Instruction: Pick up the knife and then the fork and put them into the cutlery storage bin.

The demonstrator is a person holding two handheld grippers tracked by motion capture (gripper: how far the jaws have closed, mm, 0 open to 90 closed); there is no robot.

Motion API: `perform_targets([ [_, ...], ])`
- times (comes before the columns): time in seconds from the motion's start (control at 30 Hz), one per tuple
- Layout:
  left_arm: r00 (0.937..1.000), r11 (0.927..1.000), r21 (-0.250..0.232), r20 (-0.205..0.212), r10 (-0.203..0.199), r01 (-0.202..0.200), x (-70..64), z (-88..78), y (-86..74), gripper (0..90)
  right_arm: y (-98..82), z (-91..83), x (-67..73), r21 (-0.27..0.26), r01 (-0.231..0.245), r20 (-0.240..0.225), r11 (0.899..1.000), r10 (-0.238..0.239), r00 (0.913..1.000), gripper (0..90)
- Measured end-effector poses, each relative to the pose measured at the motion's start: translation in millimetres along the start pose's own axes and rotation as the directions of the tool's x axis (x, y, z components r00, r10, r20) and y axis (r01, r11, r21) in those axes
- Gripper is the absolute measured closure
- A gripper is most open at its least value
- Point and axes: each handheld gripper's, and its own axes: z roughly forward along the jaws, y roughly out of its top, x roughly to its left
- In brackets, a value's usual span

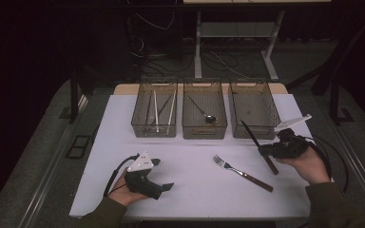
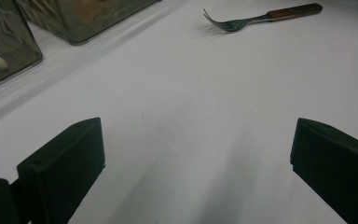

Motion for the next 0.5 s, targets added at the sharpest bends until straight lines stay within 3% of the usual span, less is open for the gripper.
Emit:
perform_targets([
  [0.3,1.0000,1.0000,0.002,-0.002,0.000,0.000,0.2,0.1,-0.1,1.6,-3.1,-12.0,-8.1,-0.135,-0.056,-0.002,0.989,0.057,0.9984,77.5],
  [0.5,0.9999,0.9999,0.001,-0.002,-0.010,0.010,1.0,0.1,-0.1,1.6,-3.3,-21.8,-12.5,-0.231,-0.085,0.011,0.969,0.090,0.9959,77.5],
])
